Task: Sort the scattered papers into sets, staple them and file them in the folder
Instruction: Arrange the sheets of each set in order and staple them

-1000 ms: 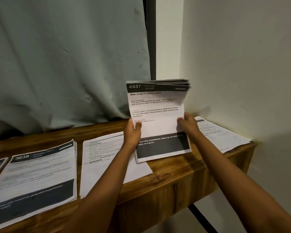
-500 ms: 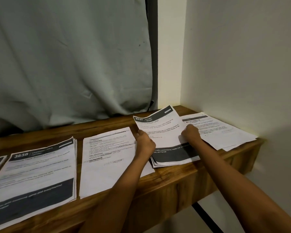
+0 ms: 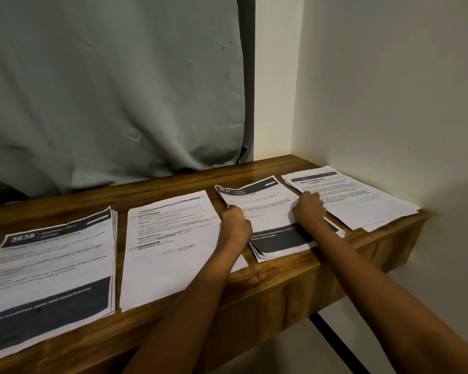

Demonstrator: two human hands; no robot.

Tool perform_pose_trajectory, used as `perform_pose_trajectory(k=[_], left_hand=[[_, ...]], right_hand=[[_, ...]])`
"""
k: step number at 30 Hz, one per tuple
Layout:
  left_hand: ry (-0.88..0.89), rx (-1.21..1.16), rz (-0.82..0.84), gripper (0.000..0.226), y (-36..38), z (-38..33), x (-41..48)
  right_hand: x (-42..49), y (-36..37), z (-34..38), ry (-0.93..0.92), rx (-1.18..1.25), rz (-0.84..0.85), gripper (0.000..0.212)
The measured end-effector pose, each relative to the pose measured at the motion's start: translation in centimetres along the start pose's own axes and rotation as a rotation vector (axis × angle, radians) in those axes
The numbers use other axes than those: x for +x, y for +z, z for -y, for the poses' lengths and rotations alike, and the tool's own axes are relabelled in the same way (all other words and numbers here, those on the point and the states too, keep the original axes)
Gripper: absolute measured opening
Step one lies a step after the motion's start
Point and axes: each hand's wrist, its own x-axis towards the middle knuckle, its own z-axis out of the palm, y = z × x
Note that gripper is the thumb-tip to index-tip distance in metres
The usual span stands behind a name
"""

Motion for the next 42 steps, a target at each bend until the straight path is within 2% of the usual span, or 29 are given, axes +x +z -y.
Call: perform_pose_trajectory(k=[4, 9, 12, 17, 22, 29, 32, 34, 36, 38, 42], left_hand=[[0.027, -0.005, 0.013, 0.035, -0.5, -0.3, -0.3], [0.028, 0.139, 0.198, 0.067, -0.7, -1.0, -1.2], [0.129, 0.197, 0.24, 0.071, -1.1, -1.1, -2.5], [0.258, 0.329, 0.356, 0.086, -1.8, -0.5, -5.1], [0.289, 0.421, 0.434, 0.078, -1.2, 0.2, -6.1], [0.323, 0.475, 0.407, 0.066, -0.3, 0.8, -6.6], [0.354, 0.545, 0.376, 0.066, -0.2, 0.6, -6.6], [0.4, 0.573, 0.36, 0.064, -0.1, 0.7, -6.6], [0.404, 0.558, 0.392, 0.061, 0.2, 0.8, -6.5], [0.387, 0.552, 0.424, 0.06, 0.3, 0.9, -6.5], [0.378, 0.565, 0.434, 0.061, 0.4, 1.0, -6.4]], right_hand=[[-0.2, 0.4, -0.1, 0.01, -0.025, 0.009, 0.04], [-0.4, -0.5, -0.3, -0.008, 0.009, 0.028, 0.038], [-1.0, -1.4, -1.5, -0.037, 0.031, 0.03, 0.036], [-3.2, -1.7, -4.1, -0.095, -0.058, 0.036, 0.045], [-4.4, -2.0, -4.3, -0.119, -0.056, 0.048, 0.047], [-5.7, -1.8, -4.5, -0.163, -0.137, 0.012, 0.047], [-6.7, -2.2, -4.1, -0.357, -0.13, -0.034, 0.052], [-7.9, -2.3, -3.5, -0.56, -0.065, 0.071, 0.056], [-9.2, -1.9, -3.1, -0.67, -0.064, 0.274, 0.057], [-9.5, -1.4, -3.4, -0.68, -0.145, 0.404, 0.056], [-8.2, -2.3, -4.5, -0.606, -0.218, 0.473, 0.058]])
